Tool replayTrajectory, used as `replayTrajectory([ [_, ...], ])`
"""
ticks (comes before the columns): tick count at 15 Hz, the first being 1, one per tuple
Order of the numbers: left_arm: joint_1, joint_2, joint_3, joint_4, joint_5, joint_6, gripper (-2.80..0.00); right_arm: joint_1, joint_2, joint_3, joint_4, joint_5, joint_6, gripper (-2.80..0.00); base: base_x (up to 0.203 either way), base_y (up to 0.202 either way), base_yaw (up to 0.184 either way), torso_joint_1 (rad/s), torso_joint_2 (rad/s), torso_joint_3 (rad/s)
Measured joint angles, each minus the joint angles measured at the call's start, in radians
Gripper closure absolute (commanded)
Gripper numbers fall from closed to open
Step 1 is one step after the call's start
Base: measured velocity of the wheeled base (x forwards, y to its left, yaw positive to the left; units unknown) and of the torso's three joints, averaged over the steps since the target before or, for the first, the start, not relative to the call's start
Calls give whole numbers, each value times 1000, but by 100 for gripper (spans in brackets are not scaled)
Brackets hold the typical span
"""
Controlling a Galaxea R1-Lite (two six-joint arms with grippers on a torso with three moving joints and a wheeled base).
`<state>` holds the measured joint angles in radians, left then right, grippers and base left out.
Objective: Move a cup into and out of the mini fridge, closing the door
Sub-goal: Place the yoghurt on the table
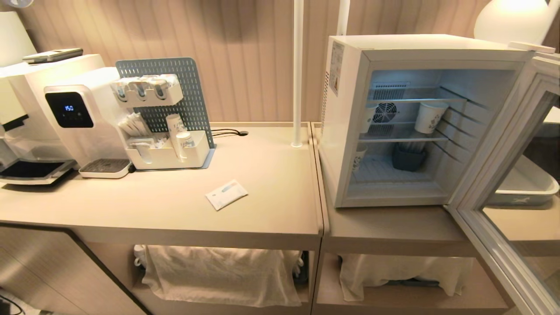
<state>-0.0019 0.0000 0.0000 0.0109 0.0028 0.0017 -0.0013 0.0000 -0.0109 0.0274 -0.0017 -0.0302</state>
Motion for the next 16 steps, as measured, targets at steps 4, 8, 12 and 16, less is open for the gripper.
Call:
replayTrajectory([
  [4, 0, 0, 0, 0, 0, 0, 0, -1, 0, 0, 0, 0, 0, 0, 0, 0, 0, 0, 2, 202],
  [8, 0, 0, 0, 0, 0, -2, 0, 0, 0, -1, 0, 0, 0, 0, 0, 0, 0, 3, -1, 145],
  [12, 1, 0, 0, 0, 0, 1, 0, 0, 0, -1, 1, -1, 0, 0, 0, 0, 0, 1, 1, 8],
  [16, 0, 0, 0, 0, 0, 1, 0, 0, 1, -1, 4, -1, 0, 0, -30, 0, -1, 5, 2, 1],
])
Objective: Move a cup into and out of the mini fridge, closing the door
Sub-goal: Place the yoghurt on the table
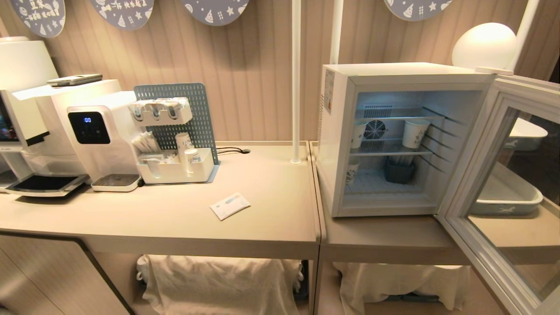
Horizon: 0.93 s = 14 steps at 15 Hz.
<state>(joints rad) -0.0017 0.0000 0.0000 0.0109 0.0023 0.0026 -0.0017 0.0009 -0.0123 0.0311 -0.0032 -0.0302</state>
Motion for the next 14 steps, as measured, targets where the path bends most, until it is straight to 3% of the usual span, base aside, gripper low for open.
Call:
replayTrajectory([
  [7, 0, 0, 0, 0, 0, -1, 0, 0, 0, 0, 1, 0, 0, 0, -174, 0, 2, 3, 0, 5],
  [14, 0, 0, 0, 0, 0, 6, 0, 0, 0, 0, 1, 1, -1, 0, 0, 0, 0, 0, 0, 0],
])
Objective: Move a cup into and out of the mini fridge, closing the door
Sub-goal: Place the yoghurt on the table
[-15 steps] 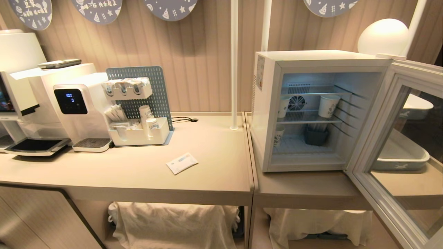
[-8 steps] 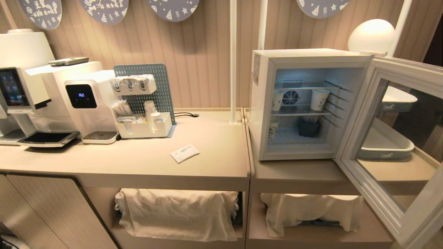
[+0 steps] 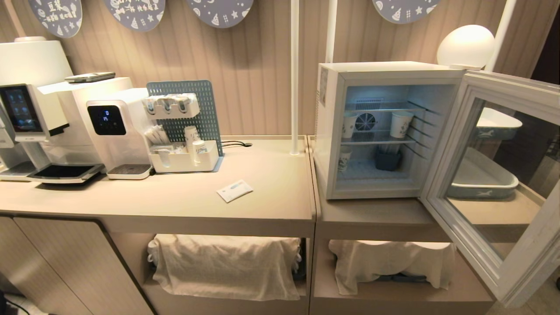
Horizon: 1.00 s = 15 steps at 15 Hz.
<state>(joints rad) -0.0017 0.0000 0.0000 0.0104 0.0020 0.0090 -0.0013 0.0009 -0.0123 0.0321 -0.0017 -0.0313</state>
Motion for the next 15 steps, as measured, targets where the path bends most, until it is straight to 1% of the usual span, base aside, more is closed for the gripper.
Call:
replayTrajectory([
  [4, 3, 0, 0, -1, 1, 1, 0, 3, 0, 1, 2, -1, 0, 0, -3, 4, -8, 0, 1, 1],
  [15, 0, 0, 0, -1, 1, 0, 0, -1, 0, 0, 0, 0, 0, 0, 0, 184, -1, 2, 2, 1],
])
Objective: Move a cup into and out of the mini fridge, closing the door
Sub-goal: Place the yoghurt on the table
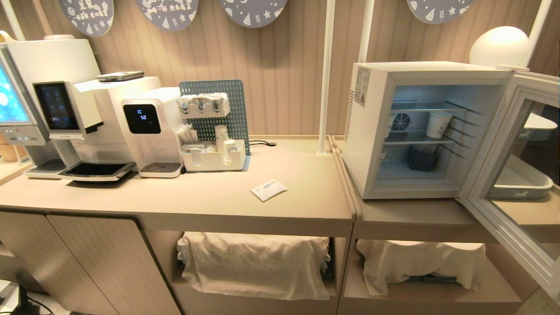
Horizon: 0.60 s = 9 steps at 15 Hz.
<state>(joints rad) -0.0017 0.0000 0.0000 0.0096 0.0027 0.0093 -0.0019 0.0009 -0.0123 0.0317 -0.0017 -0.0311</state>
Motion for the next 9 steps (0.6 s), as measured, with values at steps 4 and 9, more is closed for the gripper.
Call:
replayTrajectory([
  [4, 0, 0, 0, 0, 0, -1, 0, 0, 0, 0, 0, 0, 0, 0, 0, 189, 0, 3, -2, 2],
  [9, 0, 0, 0, 0, 0, -2, 0, 0, 0, 0, 0, 0, 0, 0, 0, 193, 1, 3, 0, 1],
])
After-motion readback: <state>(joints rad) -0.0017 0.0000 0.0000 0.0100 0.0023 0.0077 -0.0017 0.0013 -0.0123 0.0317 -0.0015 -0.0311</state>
